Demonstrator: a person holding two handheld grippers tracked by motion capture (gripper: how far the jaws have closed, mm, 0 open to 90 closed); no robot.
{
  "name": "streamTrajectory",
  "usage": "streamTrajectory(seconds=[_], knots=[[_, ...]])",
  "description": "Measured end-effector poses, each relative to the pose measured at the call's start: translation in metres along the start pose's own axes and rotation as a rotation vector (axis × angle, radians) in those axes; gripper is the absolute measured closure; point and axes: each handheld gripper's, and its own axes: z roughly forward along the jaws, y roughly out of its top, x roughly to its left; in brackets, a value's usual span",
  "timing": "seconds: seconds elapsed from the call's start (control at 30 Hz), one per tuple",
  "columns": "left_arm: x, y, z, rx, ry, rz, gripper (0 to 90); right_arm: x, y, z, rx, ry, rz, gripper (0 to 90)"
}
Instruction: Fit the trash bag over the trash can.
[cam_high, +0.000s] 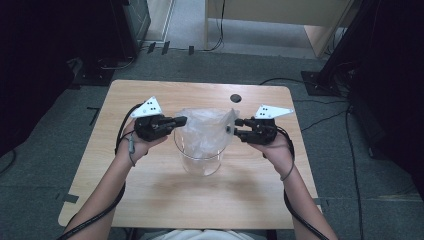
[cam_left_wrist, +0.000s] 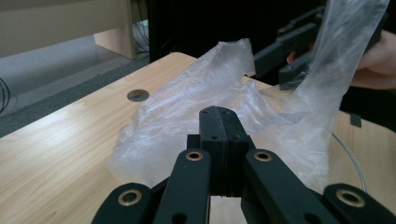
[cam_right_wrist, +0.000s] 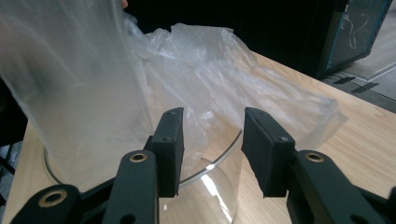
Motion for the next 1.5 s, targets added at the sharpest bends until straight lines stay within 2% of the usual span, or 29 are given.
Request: streamTrajectory(seconds=[0.17,0.3,0.43,0.6,0.77,0.97,1.1,1.17,1.27,1.37,1.5], knots=[[0.010,-0.003,-0.008,-0.026,0.034,-0.039,90.0,0.003,0.001,0.002,0.004,0.019,-0.012,59.1],[0.018,-0.006,-0.013,-0.039,0.035,-0.072,90.0,0.002,0.000,0.002,0.006,0.018,-0.009,57.4],[0.021,-0.009,-0.013,-0.036,0.031,-0.089,90.0,0.002,0.000,0.005,-0.009,0.009,0.011,46.1],[0.018,-0.010,-0.007,-0.025,0.015,-0.079,90.0,0.003,0.000,0.009,-0.030,0.031,0.053,45.2],[0.011,-0.012,0.002,-0.003,-0.004,-0.063,90.0,0.011,0.003,0.017,-0.027,0.048,0.021,44.7],[-0.002,-0.008,0.011,0.004,-0.034,-0.029,90.0,0.019,0.003,0.028,-0.005,0.051,0.009,52.7],[-0.006,-0.005,0.010,-0.008,-0.027,-0.003,90.0,0.024,0.004,0.034,0.030,0.015,-0.016,56.1],[-0.005,-0.004,0.008,-0.013,-0.020,-0.007,90.0,0.025,0.005,0.035,0.054,-0.023,-0.029,67.4],[0.000,-0.005,0.005,-0.020,-0.006,-0.022,90.0,0.024,0.007,0.032,0.059,-0.044,0.012,81.2],[0.005,-0.006,0.001,-0.026,0.010,-0.031,90.0,0.021,0.009,0.028,0.058,-0.048,0.031,85.3],[0.012,-0.007,-0.006,-0.020,0.052,-0.030,90.0,0.016,0.011,0.020,0.056,-0.054,0.038,86.2]])
